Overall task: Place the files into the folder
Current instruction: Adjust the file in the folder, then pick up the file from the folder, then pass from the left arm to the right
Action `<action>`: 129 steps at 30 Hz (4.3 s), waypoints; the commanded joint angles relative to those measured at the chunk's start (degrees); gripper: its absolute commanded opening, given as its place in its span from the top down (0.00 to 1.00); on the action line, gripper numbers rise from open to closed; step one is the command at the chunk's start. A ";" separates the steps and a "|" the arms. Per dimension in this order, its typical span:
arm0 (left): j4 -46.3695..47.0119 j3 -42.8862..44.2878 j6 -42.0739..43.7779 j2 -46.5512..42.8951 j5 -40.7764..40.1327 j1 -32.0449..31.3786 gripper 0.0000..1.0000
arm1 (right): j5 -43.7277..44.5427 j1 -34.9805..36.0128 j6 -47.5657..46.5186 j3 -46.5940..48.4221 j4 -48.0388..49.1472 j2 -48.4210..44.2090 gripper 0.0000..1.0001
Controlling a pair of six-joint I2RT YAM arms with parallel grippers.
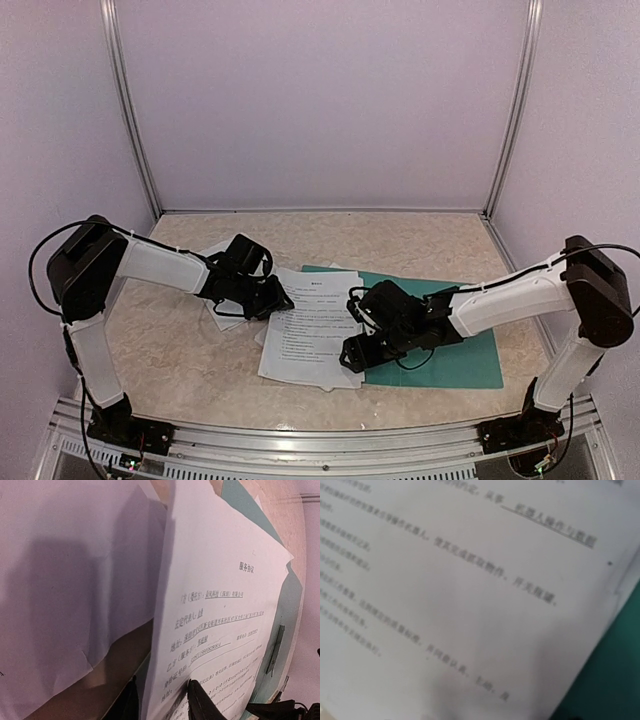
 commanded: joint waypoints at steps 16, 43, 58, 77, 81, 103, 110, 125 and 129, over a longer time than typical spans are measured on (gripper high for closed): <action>-1.69 1.35 1.69 -0.31 -1.52 0.14 0.68 | 1.00 3.66 4.55 -2.52 0.37 -2.18 0.28; -2.03 1.22 2.58 -1.20 -1.67 0.23 0.75 | 8.42 5.27 2.76 1.19 -7.00 -3.69 0.24; 5.91 -3.01 15.63 -10.86 -1.27 -1.48 1.00 | 0.60 -11.05 -4.09 -6.32 7.70 -12.29 0.19; 22.58 -13.30 24.00 -16.87 7.57 -2.97 1.00 | -16.81 -18.67 -0.61 -11.03 36.38 0.77 0.09; 23.20 -13.89 25.42 -17.56 8.50 -3.33 1.00 | -18.11 -19.84 -0.05 -11.63 40.30 3.24 0.09; 31.51 -17.73 26.34 -17.82 14.06 -3.70 1.00 | -32.14 -23.71 7.07 -15.03 72.68 20.45 0.22; 32.04 -17.22 25.35 -16.40 14.02 -3.66 1.00 | -35.88 -23.79 9.12 -14.56 78.55 23.35 0.37; 29.29 -14.79 23.16 -13.16 11.60 -2.33 1.00 | -35.19 -23.97 9.31 -18.18 76.03 12.47 1.00; 25.23 -11.25 23.13 -11.55 10.52 -2.23 0.90 | -31.99 -24.08 4.05 -17.49 62.35 4.30 1.00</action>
